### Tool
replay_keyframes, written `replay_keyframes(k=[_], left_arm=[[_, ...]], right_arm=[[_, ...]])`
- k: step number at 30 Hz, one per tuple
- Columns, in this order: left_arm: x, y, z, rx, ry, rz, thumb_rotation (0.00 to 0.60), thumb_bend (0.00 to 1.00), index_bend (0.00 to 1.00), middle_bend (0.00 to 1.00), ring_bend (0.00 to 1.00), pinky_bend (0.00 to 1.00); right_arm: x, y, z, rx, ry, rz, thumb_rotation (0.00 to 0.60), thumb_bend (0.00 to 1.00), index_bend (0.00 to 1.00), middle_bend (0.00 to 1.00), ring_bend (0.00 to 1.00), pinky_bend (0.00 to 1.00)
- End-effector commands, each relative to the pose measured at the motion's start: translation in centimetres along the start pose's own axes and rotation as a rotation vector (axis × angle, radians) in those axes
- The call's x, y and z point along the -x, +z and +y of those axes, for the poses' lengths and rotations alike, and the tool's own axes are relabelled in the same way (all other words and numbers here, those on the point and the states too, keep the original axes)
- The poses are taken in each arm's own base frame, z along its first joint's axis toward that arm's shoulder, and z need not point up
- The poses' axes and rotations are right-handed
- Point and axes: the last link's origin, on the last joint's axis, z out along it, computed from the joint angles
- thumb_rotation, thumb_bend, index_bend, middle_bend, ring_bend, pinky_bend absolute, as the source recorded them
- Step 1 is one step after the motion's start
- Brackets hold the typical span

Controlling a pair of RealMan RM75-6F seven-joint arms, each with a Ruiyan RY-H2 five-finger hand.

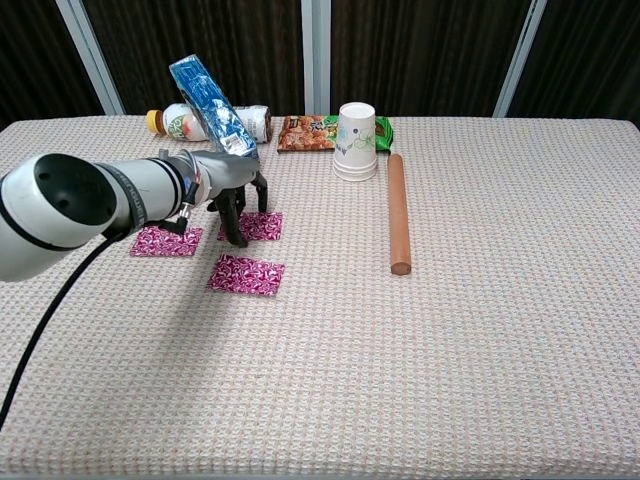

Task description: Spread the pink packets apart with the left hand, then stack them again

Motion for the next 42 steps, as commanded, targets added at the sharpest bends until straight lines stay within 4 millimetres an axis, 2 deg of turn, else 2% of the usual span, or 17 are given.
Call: replay_keyframes(k=[1, 8, 15, 21, 25, 34, 42], left_arm=[[0.2, 0.0, 0.0, 0.000, 0.000, -0.001, 0.600, 0.25, 0.40, 0.84, 0.83, 0.93], [0.2, 0.0, 0.1, 0.002, -0.001, 0.011, 0.600, 0.26, 0.48, 0.85, 0.83, 0.93], [-0.4, -0.8, -0.1, 0.011, 0.004, 0.047, 0.600, 0.26, 0.48, 0.85, 0.83, 0.93], [-1.7, -2.4, -0.7, 0.011, 0.009, 0.072, 0.600, 0.26, 0.47, 0.85, 0.83, 0.93], [-2.2, -4.1, -0.8, 0.009, 0.016, 0.064, 0.600, 0.26, 0.47, 0.84, 0.83, 0.93], [-1.1, -7.2, 0.6, 0.063, 0.038, 0.040, 0.600, 0.26, 0.46, 0.84, 0.83, 0.93], [0.7, -8.4, 1.5, 0.080, 0.066, 0.004, 0.600, 0.26, 0.45, 0.84, 0.83, 0.93]], right_arm=[[0.0, 0.0, 0.0, 0.002, 0.000, -0.001, 0.494, 0.16, 0.13, 0.09, 0.00, 0.00], [0.0, 0.0, 0.0, 0.002, -0.001, -0.001, 0.498, 0.16, 0.13, 0.09, 0.00, 0.00], [-0.1, 0.0, -0.1, -0.005, 0.001, 0.002, 0.493, 0.16, 0.13, 0.09, 0.00, 0.00], [-0.1, 0.0, -0.3, -0.017, 0.005, 0.006, 0.490, 0.16, 0.13, 0.09, 0.00, 0.00], [-0.1, 0.0, -0.5, -0.027, 0.011, 0.008, 0.498, 0.16, 0.13, 0.09, 0.00, 0.00], [-0.1, -0.1, -0.6, -0.038, 0.019, 0.009, 0.495, 0.16, 0.13, 0.09, 0.00, 0.00], [0.0, -0.3, -0.4, -0.037, 0.024, 0.004, 0.496, 0.16, 0.13, 0.09, 0.00, 0.00]])
